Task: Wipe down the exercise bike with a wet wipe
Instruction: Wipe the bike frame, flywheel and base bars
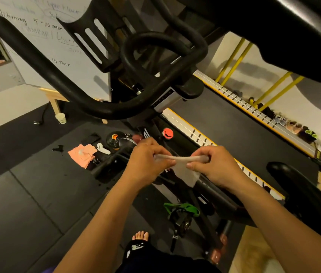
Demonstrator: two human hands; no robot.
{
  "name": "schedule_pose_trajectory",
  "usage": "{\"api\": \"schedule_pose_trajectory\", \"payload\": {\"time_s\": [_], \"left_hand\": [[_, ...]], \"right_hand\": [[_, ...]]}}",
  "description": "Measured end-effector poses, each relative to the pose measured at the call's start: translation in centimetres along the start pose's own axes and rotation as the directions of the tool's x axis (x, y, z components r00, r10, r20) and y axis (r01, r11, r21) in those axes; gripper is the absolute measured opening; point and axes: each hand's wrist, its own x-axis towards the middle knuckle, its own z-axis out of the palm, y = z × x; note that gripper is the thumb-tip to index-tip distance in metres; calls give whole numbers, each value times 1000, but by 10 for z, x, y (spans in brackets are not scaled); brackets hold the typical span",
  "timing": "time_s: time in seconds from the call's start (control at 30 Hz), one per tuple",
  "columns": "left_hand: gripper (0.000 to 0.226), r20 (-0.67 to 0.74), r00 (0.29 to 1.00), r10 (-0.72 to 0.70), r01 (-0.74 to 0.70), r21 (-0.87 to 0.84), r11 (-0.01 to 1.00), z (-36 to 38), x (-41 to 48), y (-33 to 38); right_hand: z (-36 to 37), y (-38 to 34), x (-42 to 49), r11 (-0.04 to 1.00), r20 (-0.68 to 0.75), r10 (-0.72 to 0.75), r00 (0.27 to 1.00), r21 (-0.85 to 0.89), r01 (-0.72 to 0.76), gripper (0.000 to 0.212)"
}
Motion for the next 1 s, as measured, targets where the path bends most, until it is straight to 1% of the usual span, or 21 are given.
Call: {"api": "schedule_pose_trajectory", "payload": {"time_s": [0.07,0.1,0.13,0.17,0.23,0.27,0.3,0.33,0.4,0.43,0.47,0.53,0.6,0.63,0.7,0.77,0.83,0.9,0.93,0.97,1.0], "left_hand": [[9,10,1000,18,-17,-54,998,-4,1,-1],[10,45,999,10,-3,-157,988,-6,2,-4],[12,105,994,-6,39,-316,948,-9,1,-6],[15,169,985,-20,101,-486,868,-11,1,-9],[15,225,970,-93,235,-762,604,-14,-3,-8],[16,246,954,-172,298,-851,433,-14,-5,-7],[27,291,923,-252,353,-901,253,-12,-7,-10],[44,354,890,-286,393,-915,90,-9,-10,-14],[70,440,871,-217,427,-898,-106,0,-17,-22],[77,466,865,-187,436,-882,-182,5,-22,-24],[76,481,854,-198,436,-869,-233,11,-26,-23],[61,478,839,-260,414,-871,-266,22,-30,-21],[49,442,842,-310,357,-886,-295,23,-30,-20],[47,407,853,-326,317,-901,-296,21,-30,-21],[47,342,850,-402,247,-931,-269,17,-28,-24],[47,271,832,-485,167,-954,-248,20,-24,-27],[48,198,820,-537,69,-966,-251,28,-18,-29],[51,115,817,-564,6,-982,-191,40,-8,-27],[52,72,819,-570,-10,-990,-140,48,1,-26],[53,1,782,-624,-50,-997,-65,55,12,-22],[53,-39,777,-628,-94,-994,-55,60,24,-15]], "right_hand": [[-5,1,5,997,-26,6,1000,80,-3,10],[-7,0,7,987,-4,15,1000,160,-15,9],[-9,-1,9,968,36,27,999,248,-35,11],[-10,-3,11,937,79,39,996,343,-64,14],[-10,-8,14,847,160,62,985,513,-137,13],[-9,-11,16,819,176,65,982,553,-153,13],[-7,-13,19,812,174,69,982,563,-156,13],[-4,-16,22,814,171,74,983,559,-158,13],[4,-22,30,840,167,83,983,518,-159,11],[8,-25,34,862,171,70,983,485,-146,9],[11,-28,37,886,181,43,983,447,-121,6],[15,-32,45,946,199,-21,980,322,-45,4],[6,-35,52,994,189,-95,977,79,82,1],[-3,-38,55,987,173,-154,973,-16,159,3],[-24,-46,65,939,104,-321,941,-98,331,10],[-43,-59,79,816,44,-540,841,-221,535,8],[-55,-70,97,620,18,-737,676,-380,686,9],[-64,-73,118,440,19,-854,519,-506,742,16],[-68,-72,129,378,19,-886,462,-546,747,22],[-73,-70,140,324,32,-908,419,-579,748,28],[-77,-68,151,278,69,-917,394,-598,752,36]]}}
